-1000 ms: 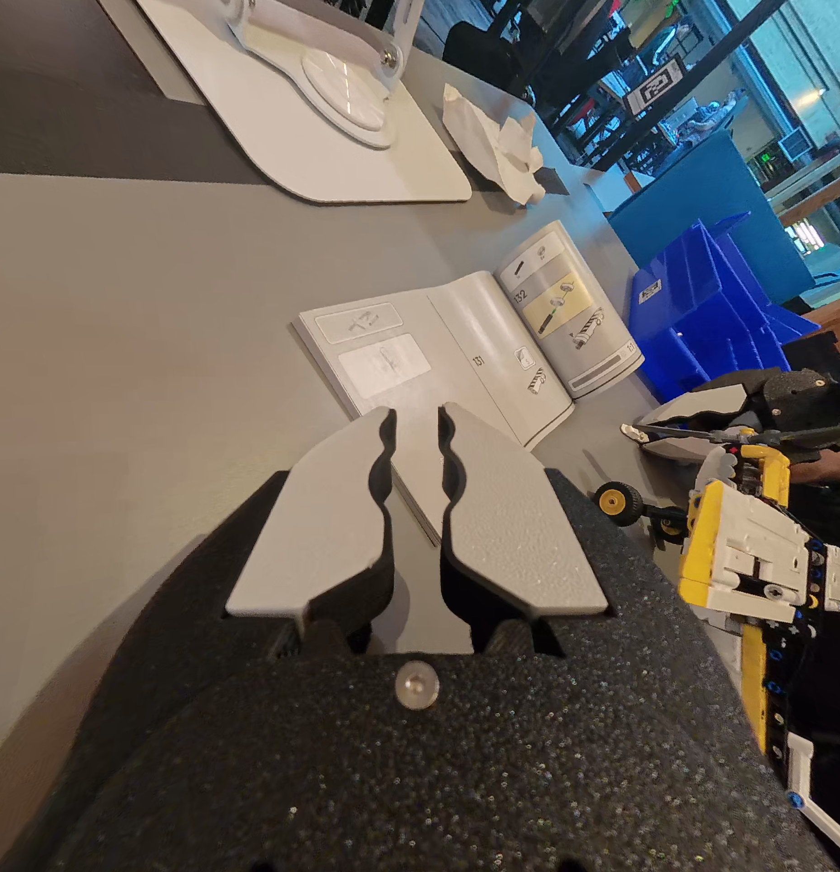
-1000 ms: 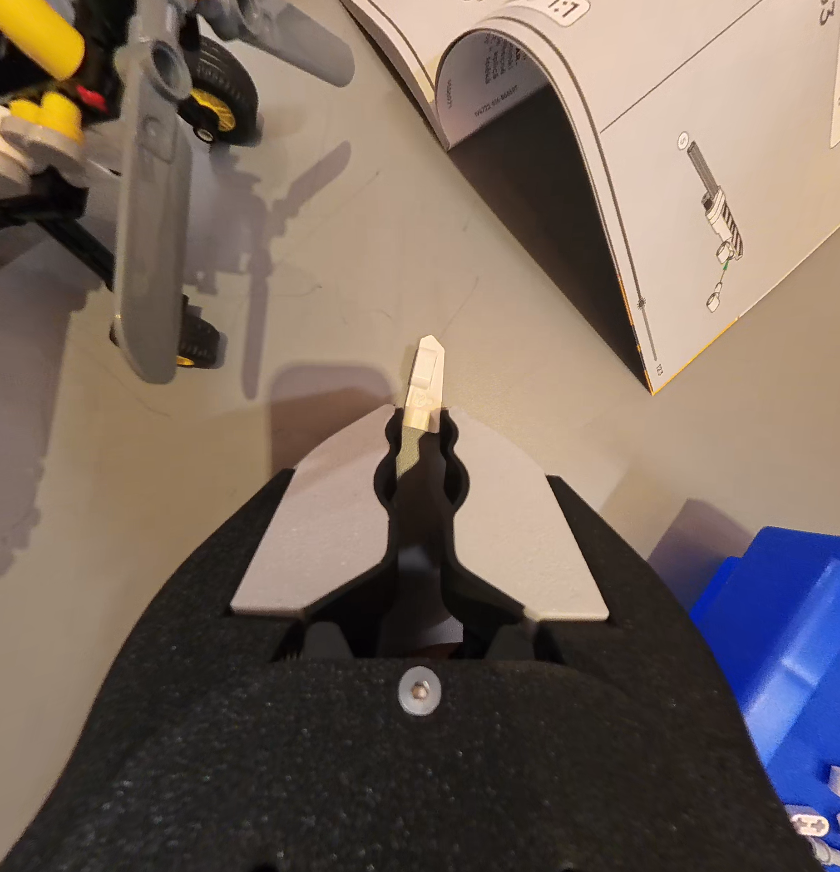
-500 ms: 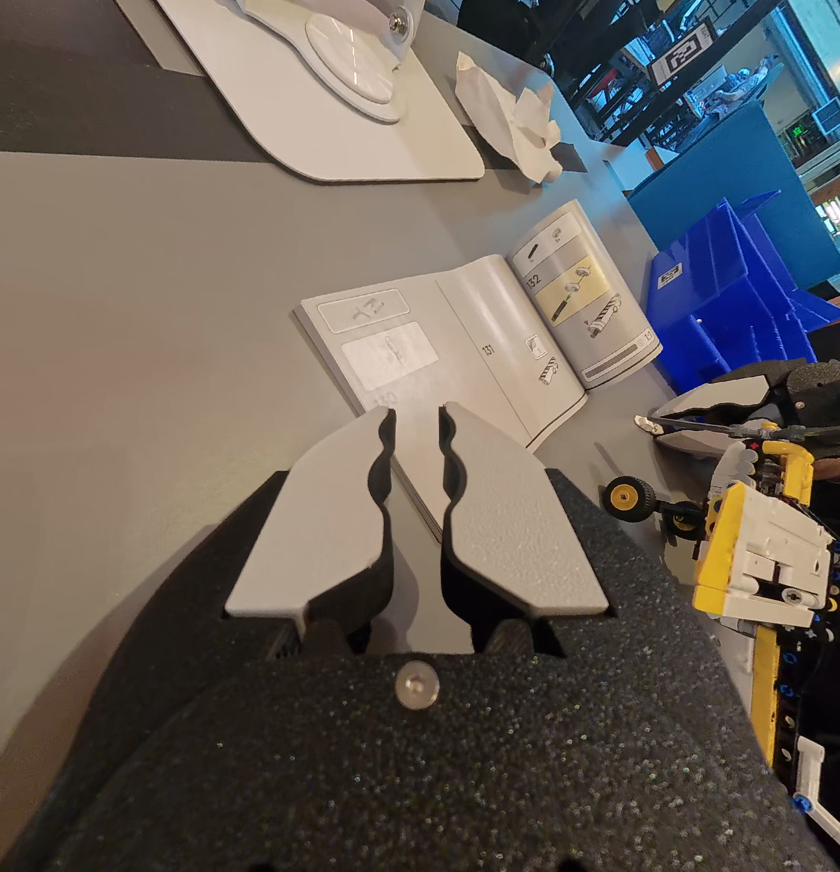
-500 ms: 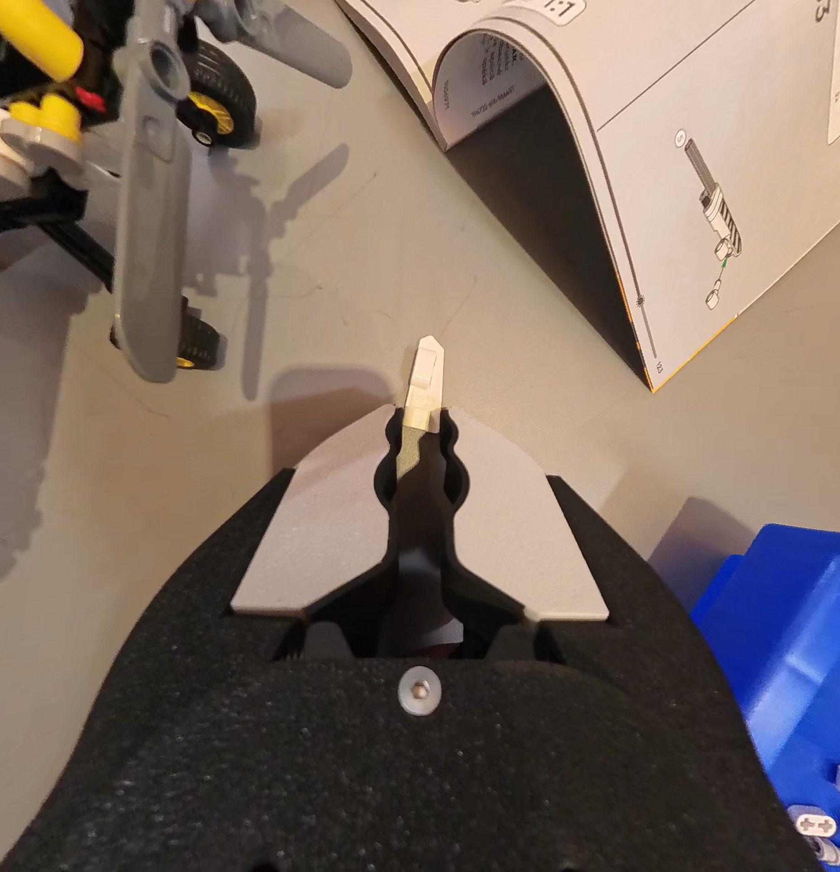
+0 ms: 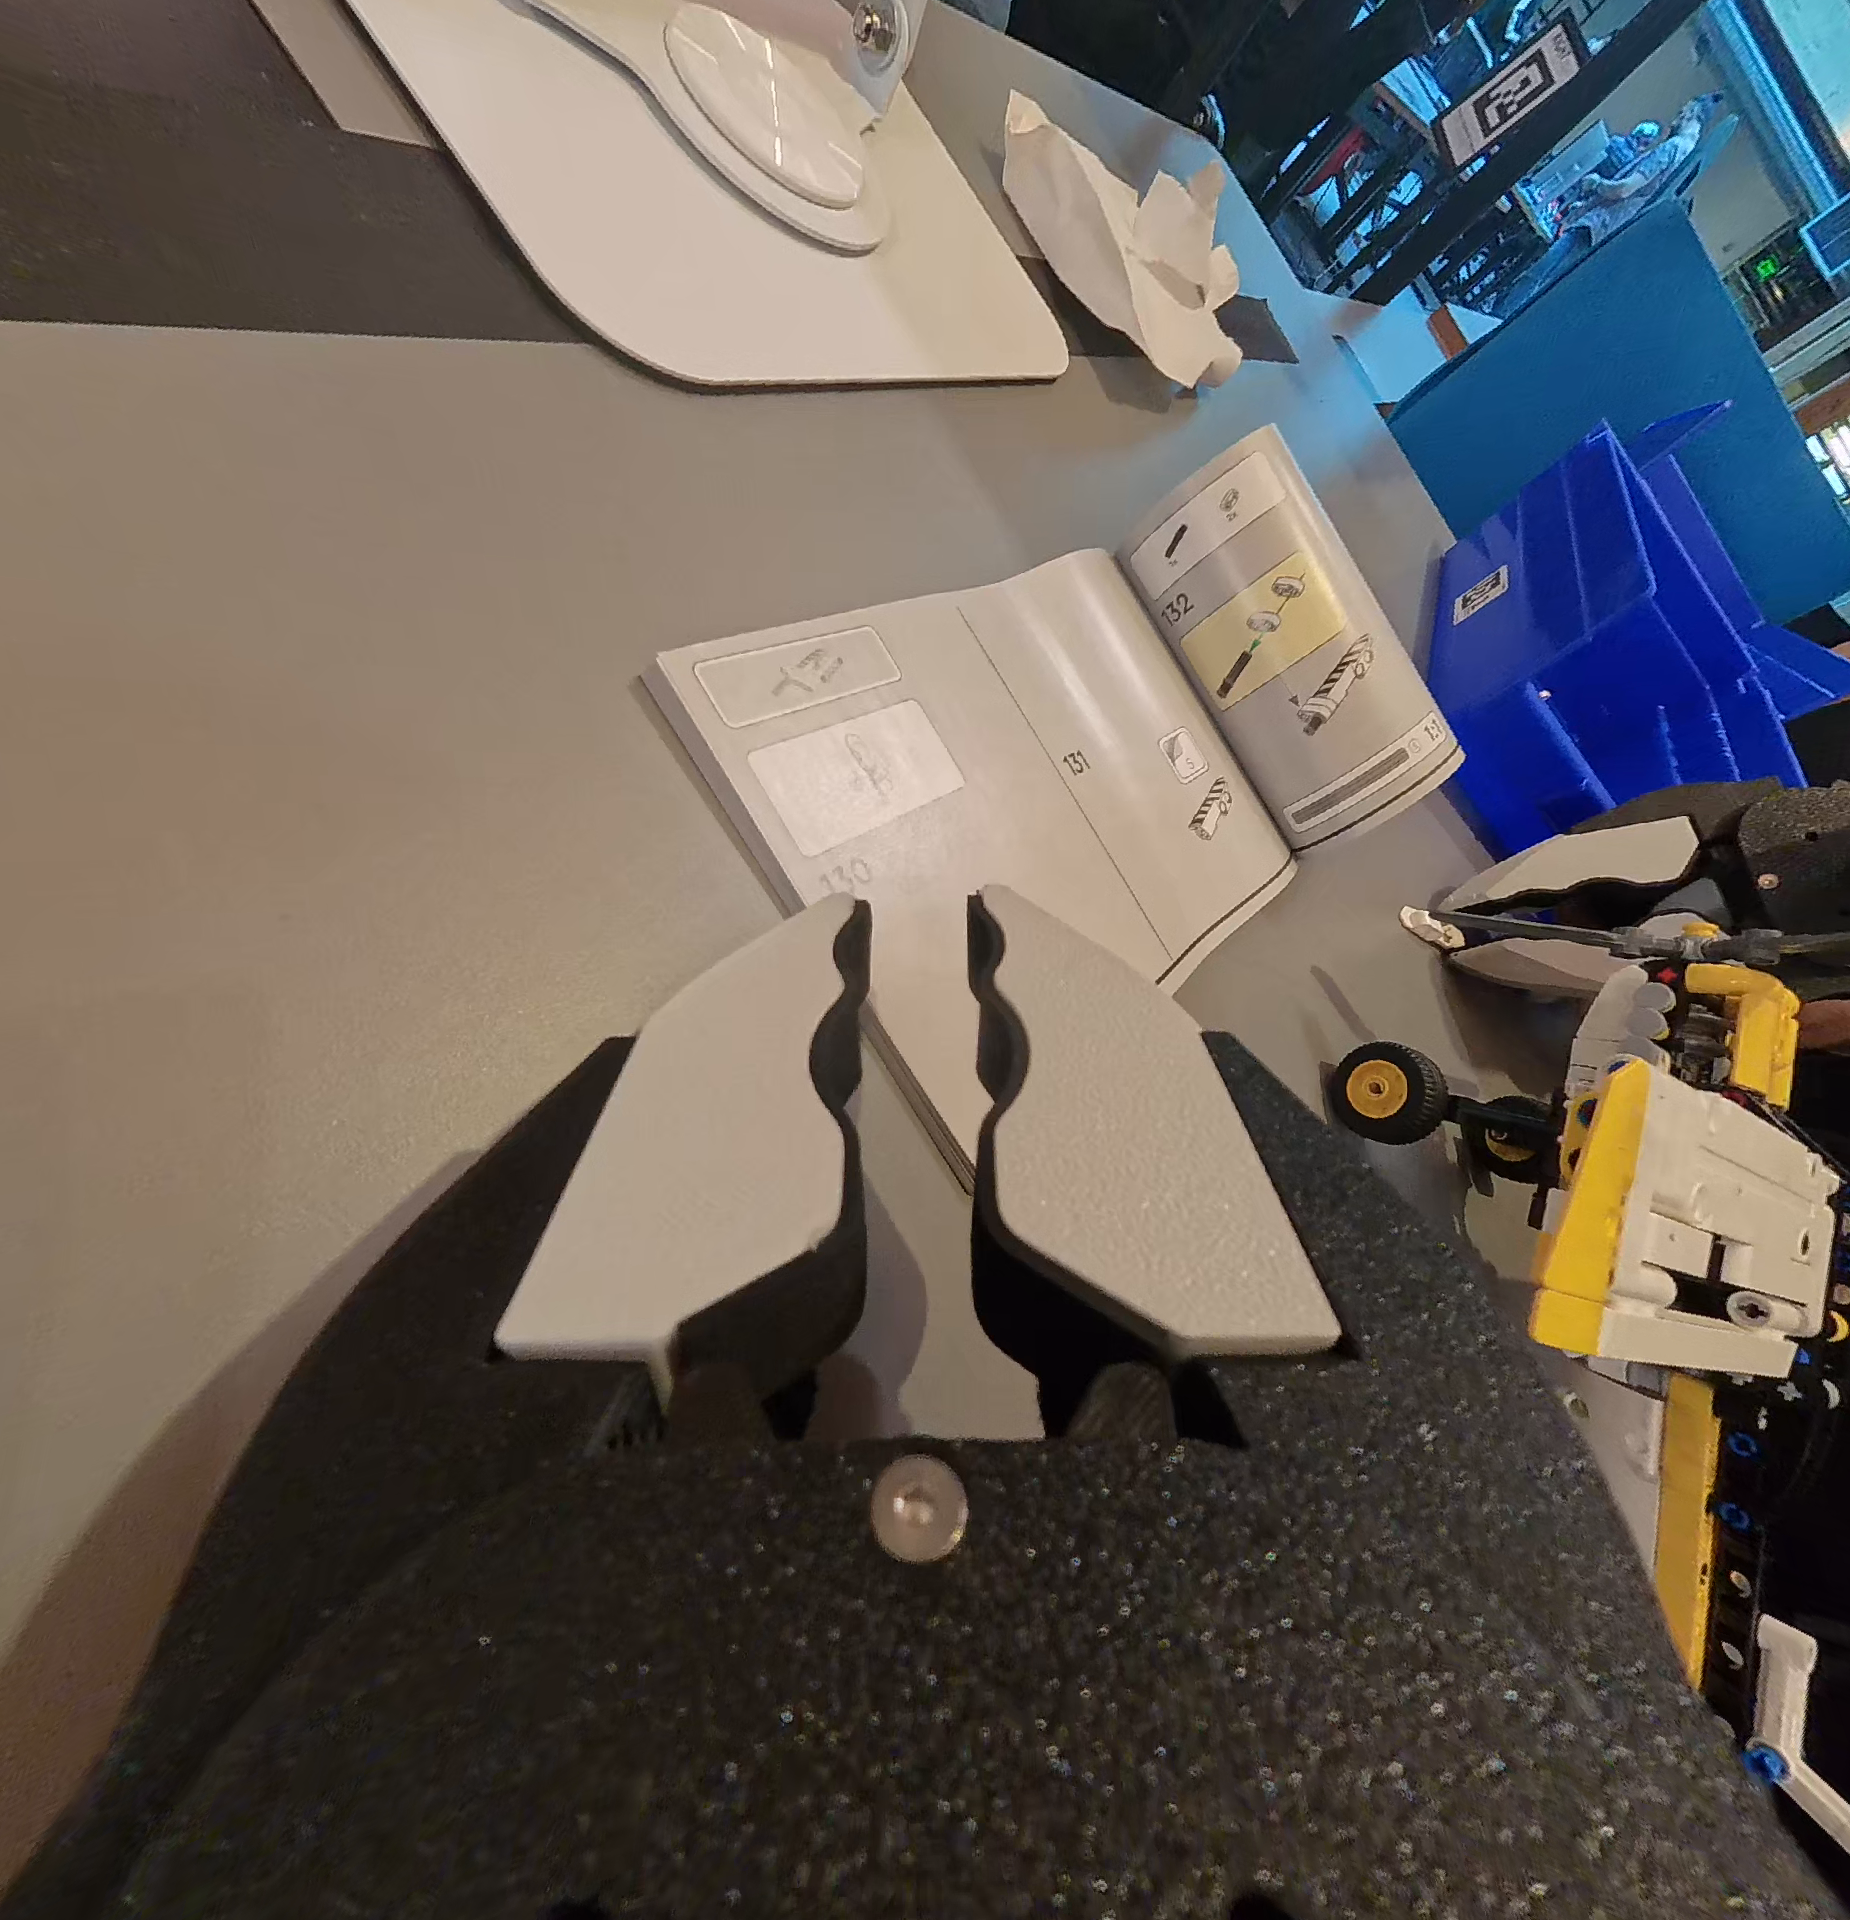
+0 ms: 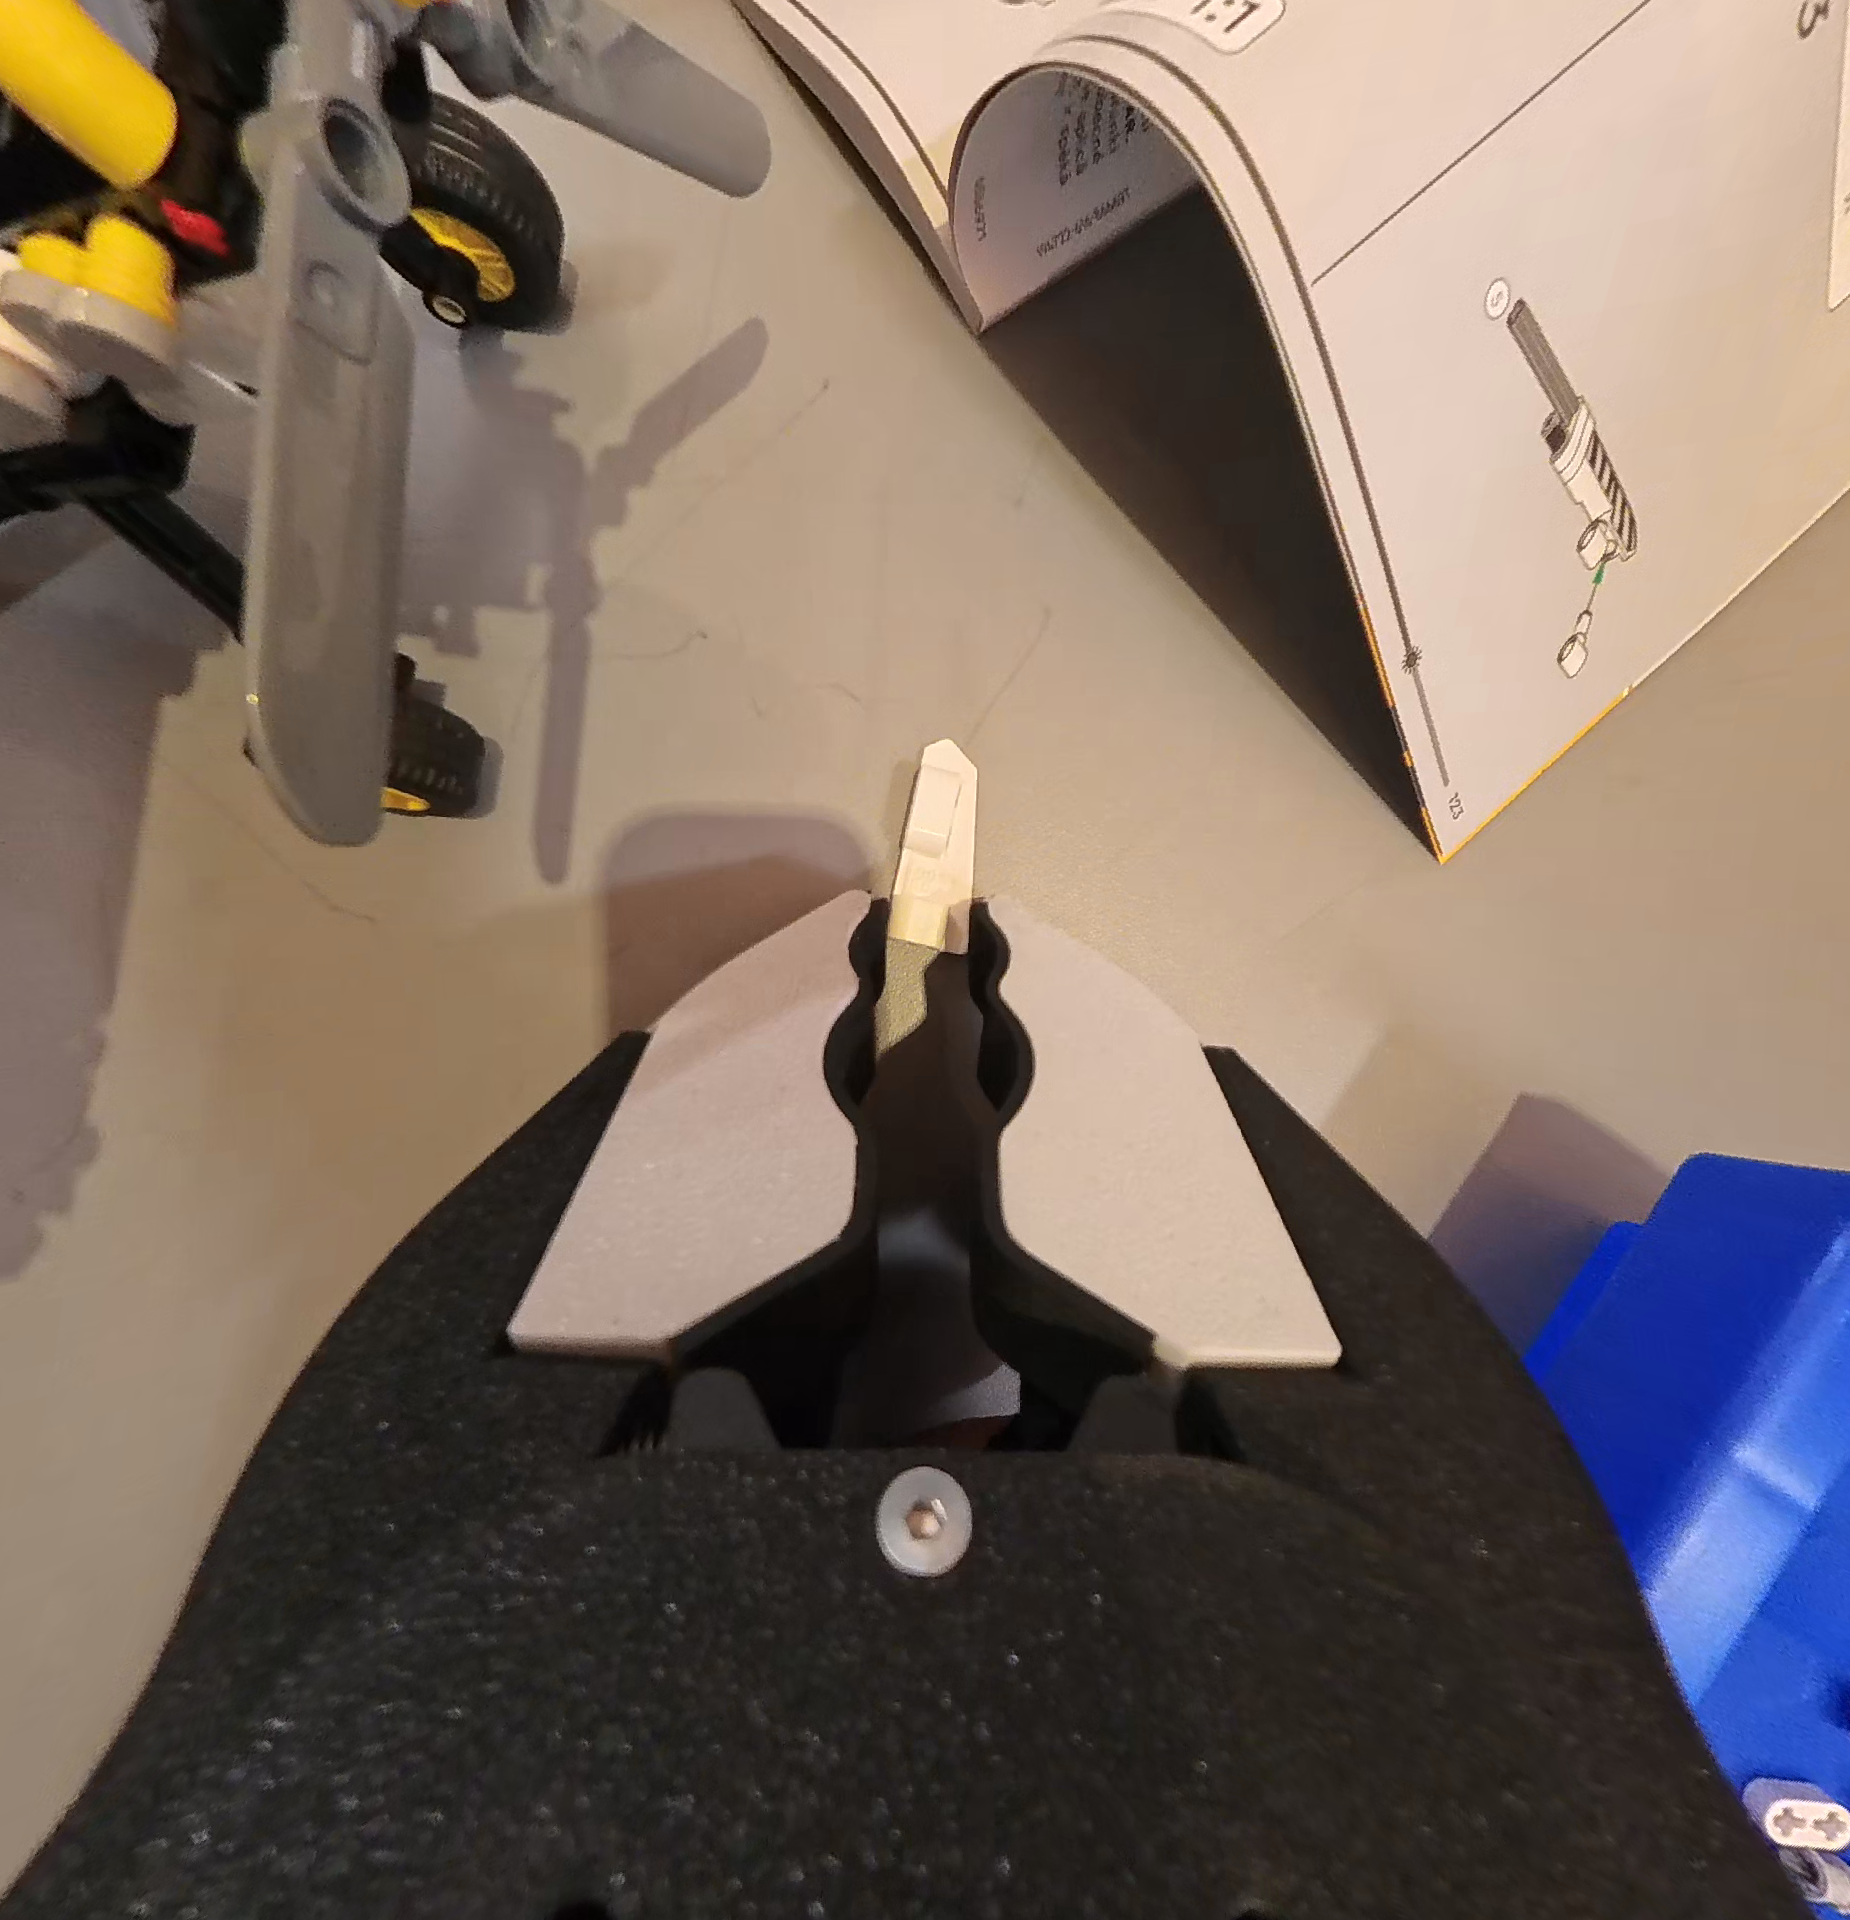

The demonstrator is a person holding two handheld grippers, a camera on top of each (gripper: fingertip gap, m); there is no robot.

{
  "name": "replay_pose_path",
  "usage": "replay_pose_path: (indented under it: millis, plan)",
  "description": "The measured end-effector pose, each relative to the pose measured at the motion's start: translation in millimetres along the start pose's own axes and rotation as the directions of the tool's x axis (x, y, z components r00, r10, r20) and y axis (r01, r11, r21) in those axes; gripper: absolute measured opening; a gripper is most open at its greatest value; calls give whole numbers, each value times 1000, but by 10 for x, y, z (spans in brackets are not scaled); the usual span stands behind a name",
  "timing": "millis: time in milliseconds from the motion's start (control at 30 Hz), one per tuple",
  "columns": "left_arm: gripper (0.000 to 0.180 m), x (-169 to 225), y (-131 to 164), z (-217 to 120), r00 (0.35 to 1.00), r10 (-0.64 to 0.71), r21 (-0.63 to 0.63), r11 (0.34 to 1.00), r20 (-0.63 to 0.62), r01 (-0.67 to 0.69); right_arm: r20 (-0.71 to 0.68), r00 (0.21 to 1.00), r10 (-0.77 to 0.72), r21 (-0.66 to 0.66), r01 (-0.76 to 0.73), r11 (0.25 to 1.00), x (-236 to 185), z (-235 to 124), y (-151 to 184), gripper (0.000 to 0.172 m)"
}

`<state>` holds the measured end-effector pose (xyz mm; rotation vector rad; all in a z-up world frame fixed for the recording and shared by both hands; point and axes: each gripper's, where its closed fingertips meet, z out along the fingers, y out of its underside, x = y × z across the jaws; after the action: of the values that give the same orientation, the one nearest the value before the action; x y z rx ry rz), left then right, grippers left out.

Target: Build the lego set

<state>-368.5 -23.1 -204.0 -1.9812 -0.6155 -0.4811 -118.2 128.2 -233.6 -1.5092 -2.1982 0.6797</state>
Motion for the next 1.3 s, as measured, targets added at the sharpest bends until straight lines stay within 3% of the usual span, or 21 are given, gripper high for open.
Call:
replay_pose_path:
  millis: [967, 1100, 1300]
  plan:
    - [18, 16, 23, 18, 1000, 8, -19, 1000, -6, -8, -25, 999, -42, 6, 42, 999, -17, -16, -1, 15]
    - [18, 20, 29, 21, 1000, 8, -24, 1000, -10, -8, -27, 998, -58, 4, 58, 998, -51, -34, -16, 29]
    - [18, 23, 32, 22, 1000, 13, -25, 1000, -6, -14, -76, 996, -50, 135, 60, 989, 36, -134, -343, 31]
